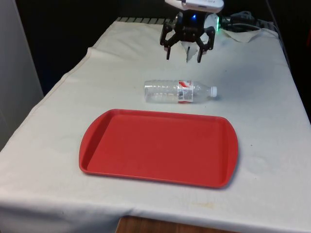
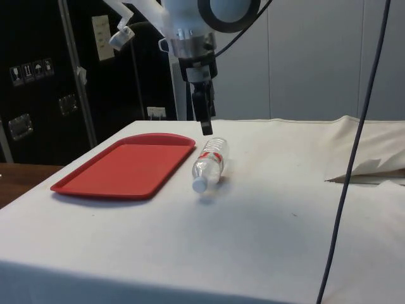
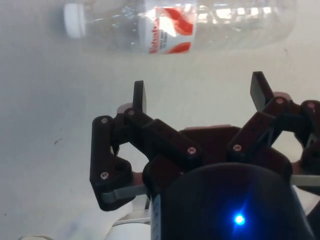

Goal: Place the bottle upright on the tray.

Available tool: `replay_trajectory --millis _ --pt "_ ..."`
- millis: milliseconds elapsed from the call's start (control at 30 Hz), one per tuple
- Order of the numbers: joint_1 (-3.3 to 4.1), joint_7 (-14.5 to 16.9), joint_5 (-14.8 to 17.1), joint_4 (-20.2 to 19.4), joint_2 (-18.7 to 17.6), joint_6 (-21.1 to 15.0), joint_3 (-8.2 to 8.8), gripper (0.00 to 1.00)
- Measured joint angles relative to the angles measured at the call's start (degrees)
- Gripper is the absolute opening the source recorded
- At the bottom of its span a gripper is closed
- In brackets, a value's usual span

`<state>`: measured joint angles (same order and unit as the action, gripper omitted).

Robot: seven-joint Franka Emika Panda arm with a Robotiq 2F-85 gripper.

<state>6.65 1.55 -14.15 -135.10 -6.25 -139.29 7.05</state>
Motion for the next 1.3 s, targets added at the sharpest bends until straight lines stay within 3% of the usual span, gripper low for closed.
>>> replay_trajectory --millis 767,1300 --pt "-0.34 0.2 -5.3 2.3 -3.6 0.8 0.86 1.0" --pt "-0.52 2.9 -8.6 2.4 -3.8 0.7 2.41 1.0"
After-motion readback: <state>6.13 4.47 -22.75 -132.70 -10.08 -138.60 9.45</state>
